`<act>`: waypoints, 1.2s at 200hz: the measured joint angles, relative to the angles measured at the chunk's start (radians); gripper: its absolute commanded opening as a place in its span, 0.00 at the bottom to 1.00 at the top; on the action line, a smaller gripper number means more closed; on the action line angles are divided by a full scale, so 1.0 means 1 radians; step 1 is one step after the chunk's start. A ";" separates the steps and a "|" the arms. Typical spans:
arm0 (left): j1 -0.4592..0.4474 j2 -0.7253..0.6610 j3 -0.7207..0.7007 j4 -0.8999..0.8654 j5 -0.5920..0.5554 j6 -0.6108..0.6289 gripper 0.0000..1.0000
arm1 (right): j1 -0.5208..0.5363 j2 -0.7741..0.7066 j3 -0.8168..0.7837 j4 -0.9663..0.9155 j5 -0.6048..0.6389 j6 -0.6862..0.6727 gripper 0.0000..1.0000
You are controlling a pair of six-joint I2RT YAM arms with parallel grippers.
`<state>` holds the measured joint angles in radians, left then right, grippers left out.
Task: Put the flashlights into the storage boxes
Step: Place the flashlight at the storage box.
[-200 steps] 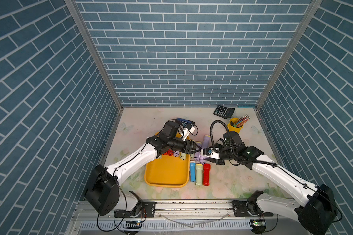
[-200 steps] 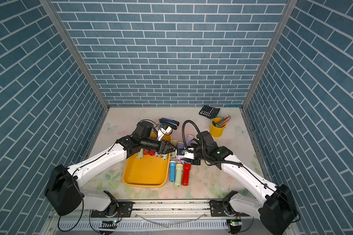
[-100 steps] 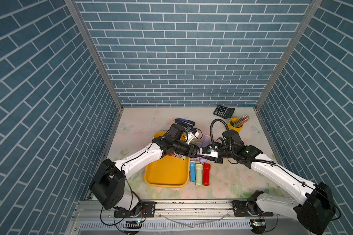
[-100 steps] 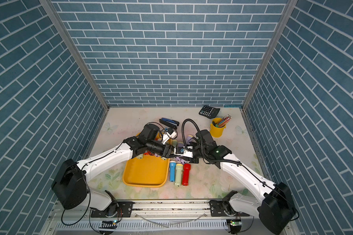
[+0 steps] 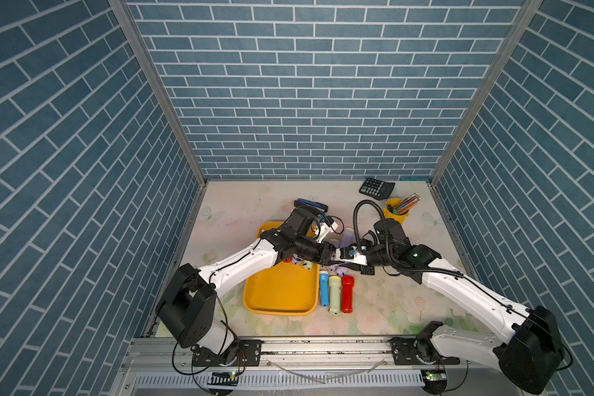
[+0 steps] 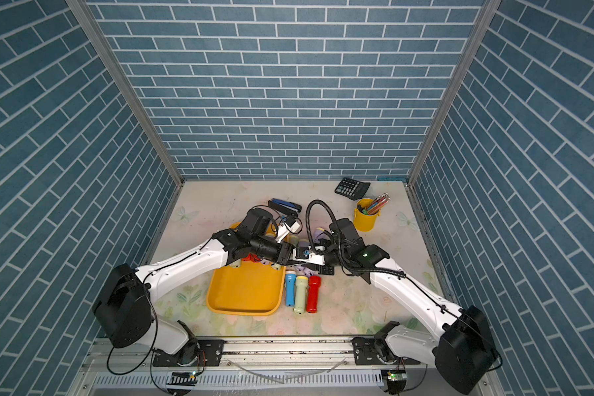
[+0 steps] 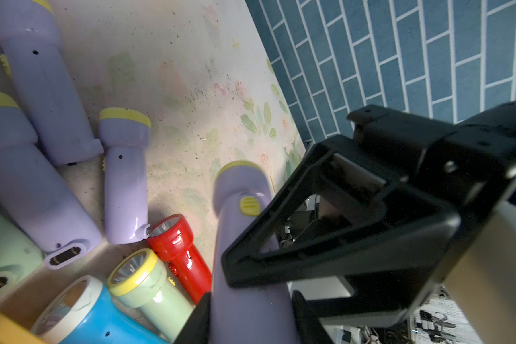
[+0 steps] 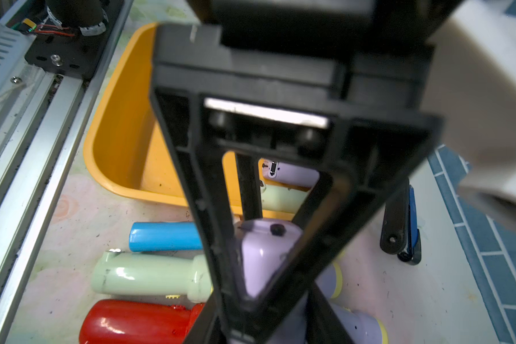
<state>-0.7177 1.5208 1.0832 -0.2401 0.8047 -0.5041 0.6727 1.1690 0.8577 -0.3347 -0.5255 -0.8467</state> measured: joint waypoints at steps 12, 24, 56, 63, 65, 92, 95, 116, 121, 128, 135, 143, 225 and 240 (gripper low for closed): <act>-0.001 -0.001 0.000 0.000 -0.006 -0.003 0.27 | 0.000 0.000 0.000 0.000 0.005 0.002 0.26; -0.002 -0.003 -0.001 0.003 -0.016 -0.007 0.22 | 0.001 0.000 0.000 0.003 0.011 0.012 0.33; -0.003 -0.068 -0.041 0.044 -0.080 -0.032 0.14 | 0.007 -0.026 -0.012 0.069 0.038 0.118 0.55; -0.003 -0.092 -0.060 0.051 -0.104 -0.042 0.13 | 0.010 -0.043 -0.021 0.097 0.049 0.156 0.58; -0.002 -0.099 -0.066 0.053 -0.112 -0.042 0.13 | 0.010 -0.048 -0.024 0.105 0.053 0.170 0.58; 0.003 -0.203 -0.176 0.126 -0.192 -0.108 0.13 | 0.010 -0.122 -0.076 0.207 0.105 0.327 0.66; 0.003 -0.216 -0.192 0.138 -0.201 -0.116 0.13 | 0.010 -0.129 -0.084 0.222 0.111 0.344 0.67; 0.003 -0.278 -0.286 0.203 -0.266 -0.177 0.14 | 0.004 -0.160 -0.137 0.306 0.137 0.492 0.70; 0.003 -0.287 -0.301 0.214 -0.282 -0.187 0.14 | 0.002 -0.162 -0.146 0.323 0.139 0.529 0.70; 0.004 -0.304 -0.322 0.223 -0.311 -0.200 0.14 | -0.001 -0.162 -0.158 0.345 0.142 0.581 0.70; 0.005 -0.323 -0.340 0.230 -0.344 -0.209 0.14 | -0.002 -0.161 -0.169 0.365 0.143 0.627 0.70; 0.005 -0.353 -0.363 0.237 -0.385 -0.219 0.14 | -0.004 -0.157 -0.181 0.388 0.143 0.678 0.70; 0.006 -0.732 -0.574 0.227 -0.876 -0.220 0.17 | -0.005 -0.070 -0.208 0.537 0.130 0.899 0.68; 0.007 -0.721 -0.575 0.212 -0.920 -0.214 0.18 | -0.005 -0.069 -0.209 0.541 0.129 0.905 0.68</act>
<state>-0.7109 0.7994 0.5087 -0.0284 -0.1150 -0.7185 0.6682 1.1000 0.6491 0.2066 -0.3962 0.0582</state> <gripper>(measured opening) 0.392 0.681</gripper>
